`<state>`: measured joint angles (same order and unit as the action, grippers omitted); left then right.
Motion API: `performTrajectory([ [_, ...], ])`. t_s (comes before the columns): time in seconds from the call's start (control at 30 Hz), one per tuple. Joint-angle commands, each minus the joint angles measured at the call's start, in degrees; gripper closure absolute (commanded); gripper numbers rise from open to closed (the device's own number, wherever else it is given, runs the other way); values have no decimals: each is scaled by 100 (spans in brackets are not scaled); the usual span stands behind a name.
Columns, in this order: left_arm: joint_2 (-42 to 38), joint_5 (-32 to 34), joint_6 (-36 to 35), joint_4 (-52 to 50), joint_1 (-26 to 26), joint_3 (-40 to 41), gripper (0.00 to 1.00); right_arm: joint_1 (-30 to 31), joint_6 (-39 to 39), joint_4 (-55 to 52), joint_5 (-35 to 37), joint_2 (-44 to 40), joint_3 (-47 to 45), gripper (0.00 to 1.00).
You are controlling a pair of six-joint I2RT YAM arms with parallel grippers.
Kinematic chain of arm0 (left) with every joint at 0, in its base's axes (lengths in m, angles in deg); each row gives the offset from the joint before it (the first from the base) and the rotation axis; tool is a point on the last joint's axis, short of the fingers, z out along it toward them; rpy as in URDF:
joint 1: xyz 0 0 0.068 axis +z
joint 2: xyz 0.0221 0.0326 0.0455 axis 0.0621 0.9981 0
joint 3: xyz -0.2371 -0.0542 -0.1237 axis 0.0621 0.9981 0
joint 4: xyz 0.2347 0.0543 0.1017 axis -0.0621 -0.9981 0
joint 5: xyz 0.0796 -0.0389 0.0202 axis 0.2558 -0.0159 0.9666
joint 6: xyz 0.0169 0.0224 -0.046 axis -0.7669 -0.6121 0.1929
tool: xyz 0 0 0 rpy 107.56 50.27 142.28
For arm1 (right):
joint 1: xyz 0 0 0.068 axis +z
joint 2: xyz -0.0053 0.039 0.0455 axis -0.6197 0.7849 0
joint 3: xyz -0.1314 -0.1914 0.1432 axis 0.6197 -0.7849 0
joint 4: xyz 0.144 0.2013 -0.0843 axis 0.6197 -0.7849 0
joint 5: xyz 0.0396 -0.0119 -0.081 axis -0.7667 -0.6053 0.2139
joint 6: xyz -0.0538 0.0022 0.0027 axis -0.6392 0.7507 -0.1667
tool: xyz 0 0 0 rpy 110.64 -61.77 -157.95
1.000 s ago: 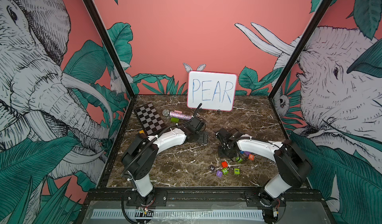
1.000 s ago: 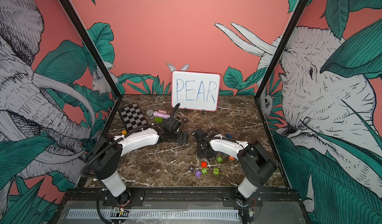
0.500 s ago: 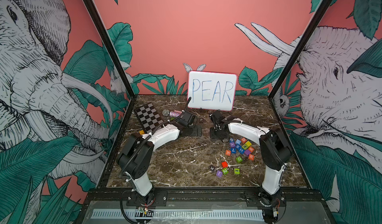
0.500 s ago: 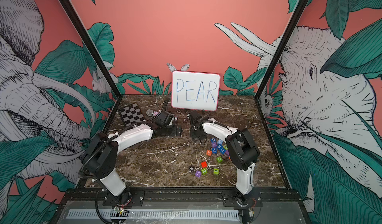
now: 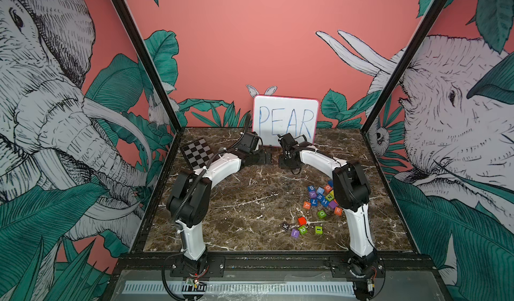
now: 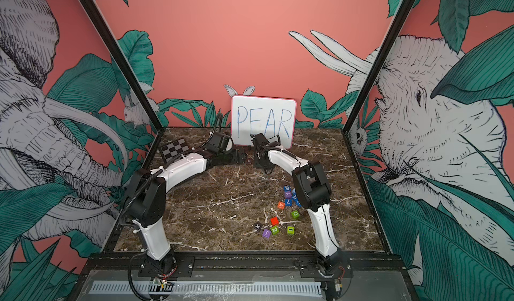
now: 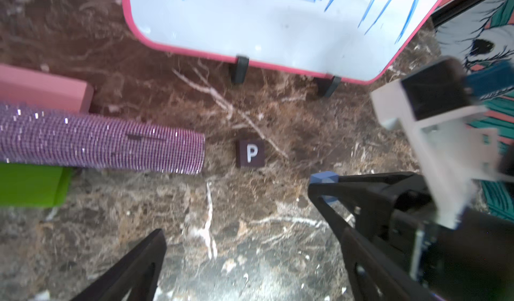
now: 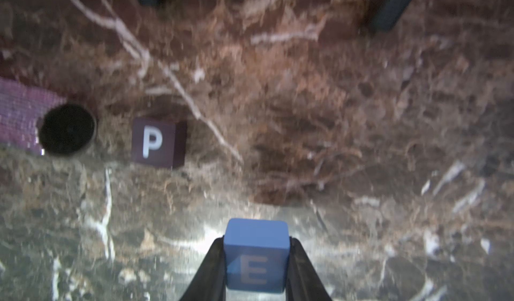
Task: Spell the uppercase word “pear” with letter blocks
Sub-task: Place the letter block at the center of the board.
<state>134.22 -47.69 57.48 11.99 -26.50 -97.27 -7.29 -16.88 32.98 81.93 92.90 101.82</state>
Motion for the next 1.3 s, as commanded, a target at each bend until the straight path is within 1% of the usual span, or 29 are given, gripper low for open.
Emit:
performTrajectory([
  [0.0,84,4,-104,-65,61,-259,1,-51,-69,-66,49,254,373,70],
  [0.17,184,74,-132,-188,115,-388,1,-83,-27,-163,6,546,760,70],
  [0.4,158,97,-127,-163,133,-309,1,-83,62,-285,-189,823,1083,70],
  [0.87,145,14,-113,-143,133,-265,1,-103,282,-195,-464,994,1206,69],
  [1.27,19,-81,-24,-68,132,-120,1,-129,343,-97,-455,1038,1198,62],
])
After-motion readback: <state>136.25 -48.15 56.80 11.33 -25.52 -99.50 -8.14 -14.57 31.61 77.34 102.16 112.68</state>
